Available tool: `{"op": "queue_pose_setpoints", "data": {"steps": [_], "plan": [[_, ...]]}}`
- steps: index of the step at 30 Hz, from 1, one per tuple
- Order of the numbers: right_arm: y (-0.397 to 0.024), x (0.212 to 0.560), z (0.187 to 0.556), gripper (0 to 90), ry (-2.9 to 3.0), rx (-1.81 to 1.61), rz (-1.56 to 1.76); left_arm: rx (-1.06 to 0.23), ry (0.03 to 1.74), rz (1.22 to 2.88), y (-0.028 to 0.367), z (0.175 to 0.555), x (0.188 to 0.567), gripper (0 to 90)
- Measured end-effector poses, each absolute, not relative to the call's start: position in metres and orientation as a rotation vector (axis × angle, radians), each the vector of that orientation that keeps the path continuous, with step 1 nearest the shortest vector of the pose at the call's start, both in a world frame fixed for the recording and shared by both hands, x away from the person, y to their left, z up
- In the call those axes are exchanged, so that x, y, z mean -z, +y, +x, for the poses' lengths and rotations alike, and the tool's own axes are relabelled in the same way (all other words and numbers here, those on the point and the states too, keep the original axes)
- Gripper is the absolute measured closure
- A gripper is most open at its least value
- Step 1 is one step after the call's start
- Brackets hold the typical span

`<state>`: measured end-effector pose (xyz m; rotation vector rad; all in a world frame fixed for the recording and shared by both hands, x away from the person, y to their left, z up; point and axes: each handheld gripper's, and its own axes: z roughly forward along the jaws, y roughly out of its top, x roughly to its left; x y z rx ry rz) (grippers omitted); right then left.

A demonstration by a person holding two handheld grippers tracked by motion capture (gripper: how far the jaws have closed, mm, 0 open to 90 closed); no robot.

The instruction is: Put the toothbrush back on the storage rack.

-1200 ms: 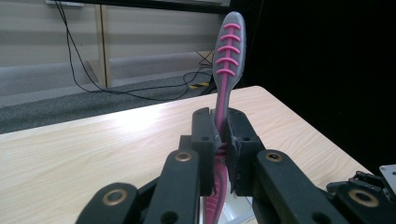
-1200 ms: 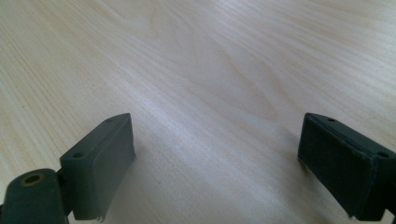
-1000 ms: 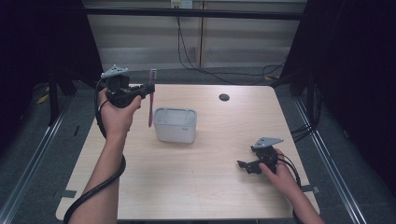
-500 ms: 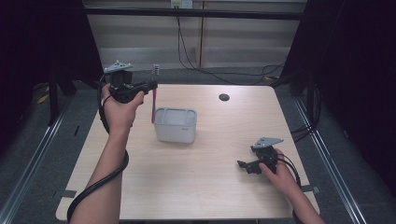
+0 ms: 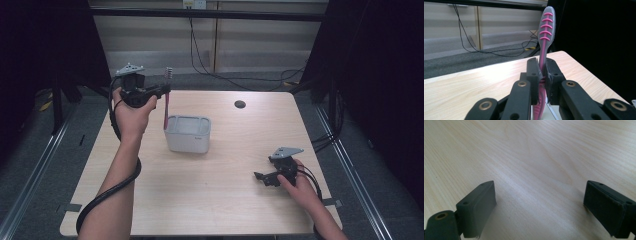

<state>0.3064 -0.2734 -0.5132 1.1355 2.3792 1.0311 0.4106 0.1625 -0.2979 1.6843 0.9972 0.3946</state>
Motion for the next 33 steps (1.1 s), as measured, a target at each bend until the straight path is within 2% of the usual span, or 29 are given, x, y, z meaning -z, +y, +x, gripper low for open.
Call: {"op": "queue_pose_setpoints", "data": {"steps": [33], "plan": [[-0.273,0.513,0.306,10.1,2.38,-1.03,1.139,-0.393,1.026,1.66,0.155,0.432,0.324,83.0]]}}
